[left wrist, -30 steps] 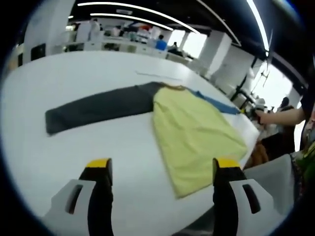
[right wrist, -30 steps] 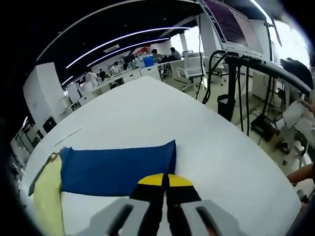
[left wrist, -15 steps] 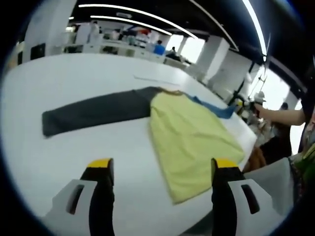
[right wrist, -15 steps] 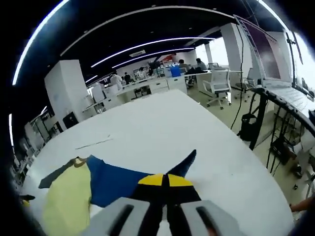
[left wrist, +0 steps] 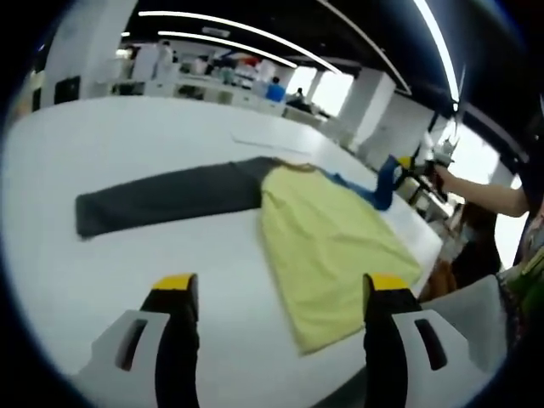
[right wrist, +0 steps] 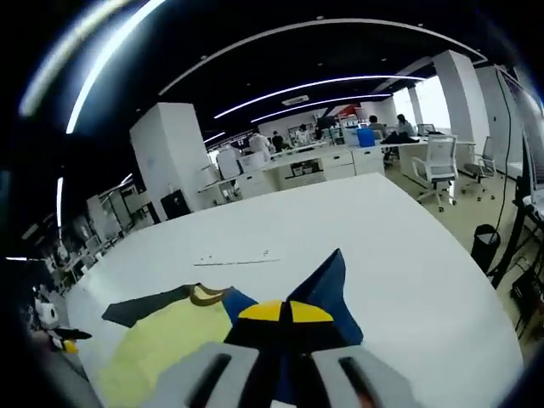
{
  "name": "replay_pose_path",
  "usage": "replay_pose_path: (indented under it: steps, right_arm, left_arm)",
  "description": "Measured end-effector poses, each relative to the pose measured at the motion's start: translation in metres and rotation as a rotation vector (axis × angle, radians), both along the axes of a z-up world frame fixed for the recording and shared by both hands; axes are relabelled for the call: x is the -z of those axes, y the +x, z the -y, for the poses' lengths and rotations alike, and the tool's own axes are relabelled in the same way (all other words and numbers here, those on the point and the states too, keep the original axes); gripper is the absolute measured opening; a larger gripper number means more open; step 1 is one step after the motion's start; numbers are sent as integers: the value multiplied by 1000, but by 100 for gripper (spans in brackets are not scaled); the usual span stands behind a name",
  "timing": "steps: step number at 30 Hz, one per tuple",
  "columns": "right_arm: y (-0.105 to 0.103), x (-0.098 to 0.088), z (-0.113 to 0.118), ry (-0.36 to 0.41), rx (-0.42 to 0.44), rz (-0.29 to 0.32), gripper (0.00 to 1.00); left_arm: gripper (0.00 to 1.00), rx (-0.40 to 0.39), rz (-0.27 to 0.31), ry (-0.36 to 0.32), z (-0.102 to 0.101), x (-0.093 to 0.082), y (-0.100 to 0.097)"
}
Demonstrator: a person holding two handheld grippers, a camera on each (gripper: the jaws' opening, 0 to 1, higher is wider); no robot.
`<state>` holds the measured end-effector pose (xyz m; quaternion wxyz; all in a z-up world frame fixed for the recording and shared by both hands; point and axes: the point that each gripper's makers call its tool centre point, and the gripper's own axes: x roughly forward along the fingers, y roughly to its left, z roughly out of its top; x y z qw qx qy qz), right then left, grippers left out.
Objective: Fold the garment on the visible template until the final outline fits inside the template.
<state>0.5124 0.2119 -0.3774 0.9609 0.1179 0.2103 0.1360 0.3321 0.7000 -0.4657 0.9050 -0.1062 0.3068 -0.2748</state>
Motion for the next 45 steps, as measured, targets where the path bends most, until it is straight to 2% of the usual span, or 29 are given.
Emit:
replay_pose_path:
  steps: [5, 9, 12, 19, 31, 34, 39, 45]
  right_arm:
    - [11, -14, -43, 27, -88, 29, 0]
    - [17, -27, -91, 53, -174, 52, 0]
    - [17, -30, -125, 65, -233, 50, 0]
    - [20, -28, -175, 90, -319, 41, 0]
    - [20, -37, -266, 148, -484, 52, 0]
    - [21, -27, -285, 152, -514, 38, 0]
    - [19, 18, -312, 112, -543, -35, 0]
    - [20, 56, -333, 87, -562, -103, 0]
  left_arm:
    - [75, -6, 5, -12, -1, 1, 0]
    - [74, -8, 6, -18, -1, 1, 0]
    - [74, -13, 12, -22, -2, 0, 0]
    - [74, -21, 17, -28, -3, -2, 1]
    - [73, -22, 12, -34, -4, 0, 2]
    - [72, -20, 7, -36, -4, 2, 2]
    - [72, -15, -1, -37, -4, 3, 2]
    - [71, -16, -9, -38, -5, 5, 3]
